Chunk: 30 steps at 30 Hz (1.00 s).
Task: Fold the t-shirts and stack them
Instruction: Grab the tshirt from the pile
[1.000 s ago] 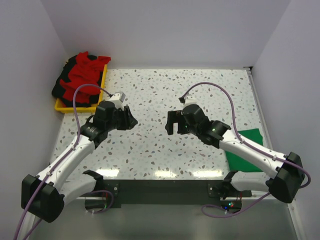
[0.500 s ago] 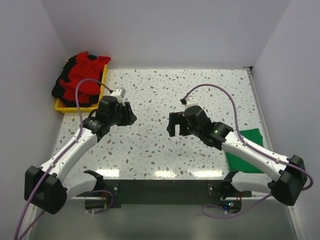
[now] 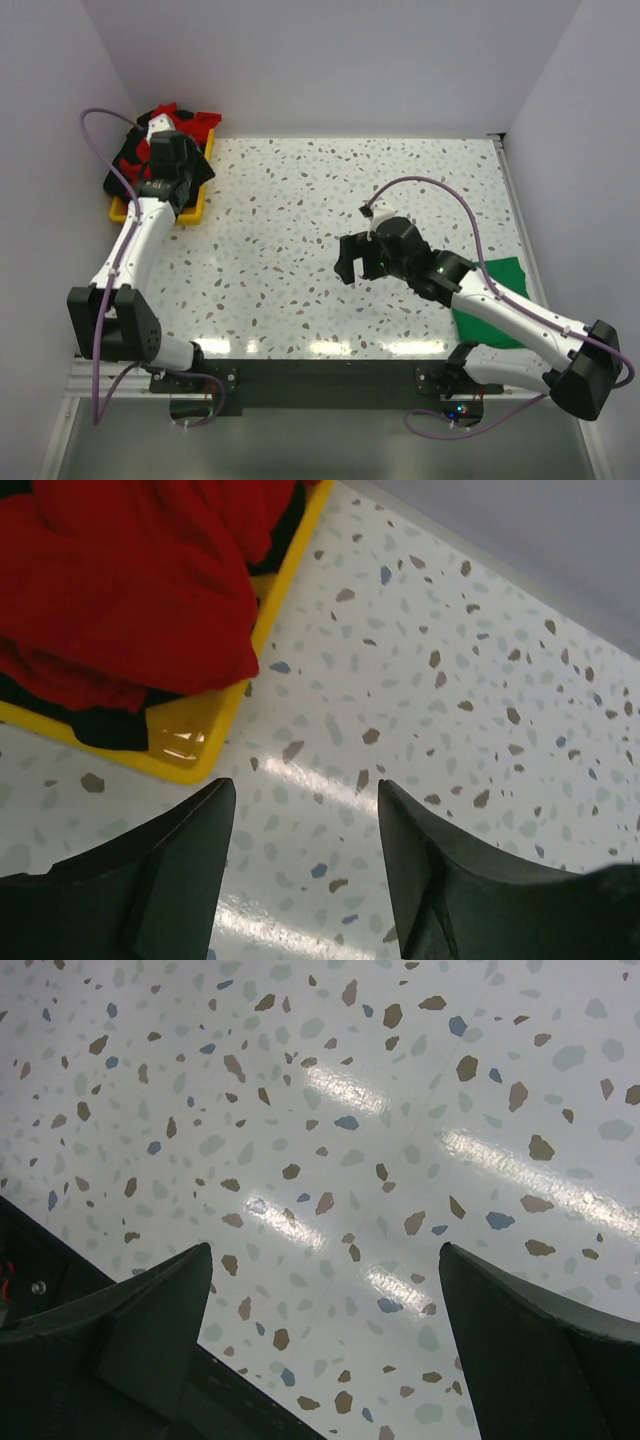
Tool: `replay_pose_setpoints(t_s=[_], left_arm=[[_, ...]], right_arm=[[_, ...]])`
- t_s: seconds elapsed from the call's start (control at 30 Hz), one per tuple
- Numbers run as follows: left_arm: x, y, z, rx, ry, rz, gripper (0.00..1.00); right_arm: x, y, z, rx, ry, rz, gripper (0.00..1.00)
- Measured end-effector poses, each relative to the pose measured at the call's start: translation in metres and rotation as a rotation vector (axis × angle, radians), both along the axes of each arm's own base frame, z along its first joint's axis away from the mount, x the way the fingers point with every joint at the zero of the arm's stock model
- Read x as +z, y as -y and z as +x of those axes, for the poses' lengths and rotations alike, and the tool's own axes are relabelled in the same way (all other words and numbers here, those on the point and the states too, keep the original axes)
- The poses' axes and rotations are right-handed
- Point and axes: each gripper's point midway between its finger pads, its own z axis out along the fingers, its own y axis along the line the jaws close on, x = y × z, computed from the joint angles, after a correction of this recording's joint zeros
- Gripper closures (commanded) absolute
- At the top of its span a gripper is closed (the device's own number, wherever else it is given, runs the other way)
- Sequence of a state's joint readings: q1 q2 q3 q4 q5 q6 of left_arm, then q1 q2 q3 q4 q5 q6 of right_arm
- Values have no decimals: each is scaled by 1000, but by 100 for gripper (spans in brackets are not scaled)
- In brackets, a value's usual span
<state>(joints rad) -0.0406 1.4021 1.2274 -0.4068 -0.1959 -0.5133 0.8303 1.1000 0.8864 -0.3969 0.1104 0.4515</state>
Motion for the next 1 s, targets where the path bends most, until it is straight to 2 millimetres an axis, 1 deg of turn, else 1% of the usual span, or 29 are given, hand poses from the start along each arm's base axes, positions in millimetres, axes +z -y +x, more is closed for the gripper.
replay_pose_setpoints(t_s=[0.07,0.1,0.13,0.17,0.27,0.4,0.5,0.6,0.7,0.73,0.8,0.83,0.93,1.0], left_arm=[[4,-21,15,75,7,13,32],[4,-33,20,114,7,16,30],[4,-42,23,144,7,20,27],[3,-57,27,189,1,26,25],[-4,-86,35,286,-11,32,22],[-22,-109,47,360,-48,38,21],[-37,-117,57,387,-78,46,21],[-53,-122,62,403,-108,52,25],[-62,-126,66,418,-125,46,46],[-64,-127,67,423,-126,44,58],[-65,-129,67,428,-127,41,70],[-64,-129,67,430,-124,40,82],[-59,-129,68,423,-113,41,96],[-51,-128,68,415,-100,40,100]], right_arm=[[0,-1,-2,15,-2,-2,1],[-1,-1,-3,26,-4,-2,1],[-2,-1,-4,32,-4,-5,1],[-3,-1,-5,35,-5,-7,1],[-6,3,-9,43,-5,-12,1],[-2,6,-14,55,5,1,1],[1,6,-15,64,14,10,1],[1,6,-15,67,15,7,1],[1,7,-16,68,14,4,1],[0,7,-16,67,13,3,1],[0,7,-16,67,13,3,1],[0,7,-16,67,13,3,1],[0,7,-16,67,12,3,1],[0,7,-16,67,11,3,1]])
